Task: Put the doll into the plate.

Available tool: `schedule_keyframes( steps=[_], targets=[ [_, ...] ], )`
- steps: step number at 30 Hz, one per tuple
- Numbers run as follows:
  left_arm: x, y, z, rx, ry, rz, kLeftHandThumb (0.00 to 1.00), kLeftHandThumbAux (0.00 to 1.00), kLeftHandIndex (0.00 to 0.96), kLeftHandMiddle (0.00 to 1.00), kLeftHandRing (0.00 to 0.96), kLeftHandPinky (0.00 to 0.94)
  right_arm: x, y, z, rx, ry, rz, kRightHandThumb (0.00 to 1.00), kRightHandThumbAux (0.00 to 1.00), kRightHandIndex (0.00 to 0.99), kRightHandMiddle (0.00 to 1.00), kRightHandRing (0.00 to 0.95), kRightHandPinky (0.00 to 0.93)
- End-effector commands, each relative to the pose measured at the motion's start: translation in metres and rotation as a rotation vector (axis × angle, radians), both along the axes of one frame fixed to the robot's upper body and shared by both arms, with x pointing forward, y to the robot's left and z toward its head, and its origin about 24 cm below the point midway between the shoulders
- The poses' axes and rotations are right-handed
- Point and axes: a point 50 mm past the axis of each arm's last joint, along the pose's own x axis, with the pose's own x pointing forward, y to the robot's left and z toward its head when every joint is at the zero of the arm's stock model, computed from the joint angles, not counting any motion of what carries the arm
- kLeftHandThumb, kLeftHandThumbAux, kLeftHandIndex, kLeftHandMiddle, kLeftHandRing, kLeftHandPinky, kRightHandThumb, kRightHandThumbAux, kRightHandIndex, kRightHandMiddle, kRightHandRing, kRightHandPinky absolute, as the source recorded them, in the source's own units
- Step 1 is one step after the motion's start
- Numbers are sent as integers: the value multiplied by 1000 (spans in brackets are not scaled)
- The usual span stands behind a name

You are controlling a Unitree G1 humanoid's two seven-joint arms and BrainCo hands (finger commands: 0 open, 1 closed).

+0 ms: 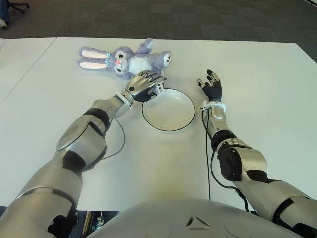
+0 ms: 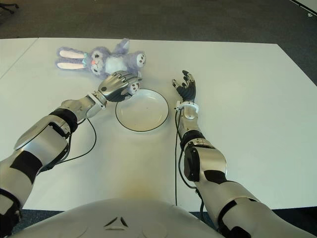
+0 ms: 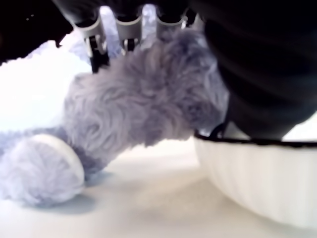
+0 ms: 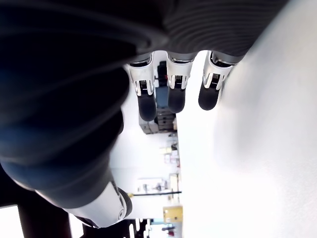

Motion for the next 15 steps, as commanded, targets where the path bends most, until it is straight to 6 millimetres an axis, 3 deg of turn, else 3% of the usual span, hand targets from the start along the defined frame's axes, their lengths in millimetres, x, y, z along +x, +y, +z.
schedule_keyframes(
  steps=[1,4,6,9,10,15],
  targets=[
    [3,8,0,4,6,58,466,755,155,248,284,311,-64,-1,-87,55,444,-31,392,880,179,111,62,55],
    [4,8,0,-1,21,69,481,756,188,265,298,327,-64,-1,-87,58,443,-31,393,879,182,110,62,58],
    [4,8,0,-4,27,73,666,723,375,288,316,350,-64,-1,-87,59,443,-31,395,877,183,110,62,60],
    [4,6,0,-42,37,85,700,710,408,365,381,403,-64,-1,-86,59,442,-31,416,873,191,114,68,64],
    [4,6,1,-53,37,86,797,685,398,445,424,443,-64,-1,-86,59,441,-30,429,870,198,118,72,68],
    [4,4,2,-85,46,95,834,671,400,479,481,501,-64,-1,-86,60,437,-28,439,870,203,124,78,74]
  ],
)
